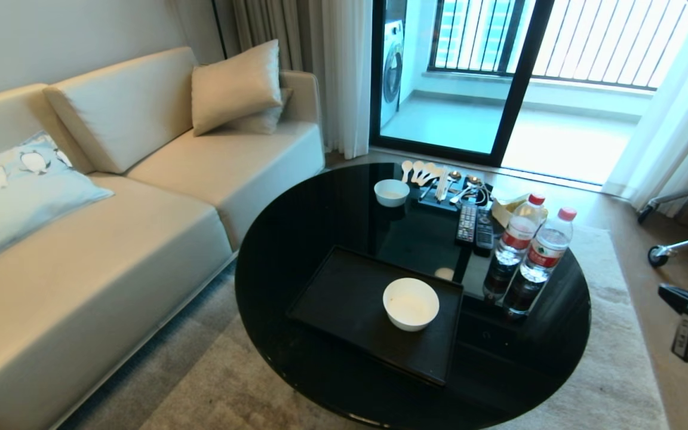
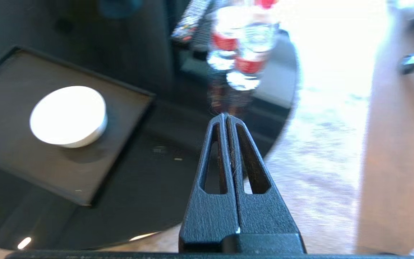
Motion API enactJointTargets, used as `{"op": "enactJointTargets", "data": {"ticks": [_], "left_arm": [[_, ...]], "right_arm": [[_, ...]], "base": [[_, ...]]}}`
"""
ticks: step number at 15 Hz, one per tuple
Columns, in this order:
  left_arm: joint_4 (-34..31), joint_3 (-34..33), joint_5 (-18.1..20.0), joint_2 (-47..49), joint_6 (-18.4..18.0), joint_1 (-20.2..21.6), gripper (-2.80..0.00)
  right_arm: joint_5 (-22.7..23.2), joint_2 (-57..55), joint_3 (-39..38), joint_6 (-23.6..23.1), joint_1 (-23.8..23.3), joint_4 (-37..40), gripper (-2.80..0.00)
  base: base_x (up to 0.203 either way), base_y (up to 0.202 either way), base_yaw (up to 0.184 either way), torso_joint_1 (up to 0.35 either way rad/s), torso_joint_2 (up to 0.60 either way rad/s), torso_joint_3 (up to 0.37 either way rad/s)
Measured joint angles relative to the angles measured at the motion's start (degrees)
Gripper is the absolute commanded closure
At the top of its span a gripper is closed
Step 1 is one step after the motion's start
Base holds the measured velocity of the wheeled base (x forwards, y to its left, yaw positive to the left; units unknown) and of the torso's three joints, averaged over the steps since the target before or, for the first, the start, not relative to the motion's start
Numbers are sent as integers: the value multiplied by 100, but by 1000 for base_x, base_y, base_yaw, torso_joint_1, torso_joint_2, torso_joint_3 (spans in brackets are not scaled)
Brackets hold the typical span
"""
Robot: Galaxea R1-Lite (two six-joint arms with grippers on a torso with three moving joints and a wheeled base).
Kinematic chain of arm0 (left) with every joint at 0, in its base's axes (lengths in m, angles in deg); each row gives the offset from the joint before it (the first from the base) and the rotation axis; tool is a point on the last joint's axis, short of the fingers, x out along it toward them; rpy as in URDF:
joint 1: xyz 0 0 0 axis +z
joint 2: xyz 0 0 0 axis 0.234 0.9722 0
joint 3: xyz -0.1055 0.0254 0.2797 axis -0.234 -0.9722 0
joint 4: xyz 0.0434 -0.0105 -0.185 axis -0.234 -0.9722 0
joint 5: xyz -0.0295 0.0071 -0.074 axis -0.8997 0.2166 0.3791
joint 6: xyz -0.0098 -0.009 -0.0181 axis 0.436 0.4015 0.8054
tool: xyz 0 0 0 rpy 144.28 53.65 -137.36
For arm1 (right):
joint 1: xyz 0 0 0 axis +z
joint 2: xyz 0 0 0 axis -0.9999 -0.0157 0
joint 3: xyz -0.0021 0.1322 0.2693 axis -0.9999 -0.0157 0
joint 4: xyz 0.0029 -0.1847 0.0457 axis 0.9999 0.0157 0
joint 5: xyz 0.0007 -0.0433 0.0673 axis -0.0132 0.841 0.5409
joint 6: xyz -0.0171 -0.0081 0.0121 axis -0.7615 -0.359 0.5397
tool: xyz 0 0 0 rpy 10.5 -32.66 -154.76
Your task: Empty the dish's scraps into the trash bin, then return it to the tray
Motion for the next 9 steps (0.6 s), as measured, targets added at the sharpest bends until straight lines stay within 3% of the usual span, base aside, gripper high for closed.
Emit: {"op": "enactJointTargets", "data": {"ticks": [4,7,9], "left_arm": [[2,0,-2,0,0,0,0],[0,0,-4,0,0,0,0],[1,0,-2,0,-2,0,0]], "right_arm": [[28,1375,-855,-643,-627,-11,0],[122,2221,-1356,-764,-929,173,0],[281,2855,-1500,-782,-990,715,0]], "base": [[0,0,0,0,0,0],[0,0,0,0,0,0],[0,0,0,0,0,0]]}}
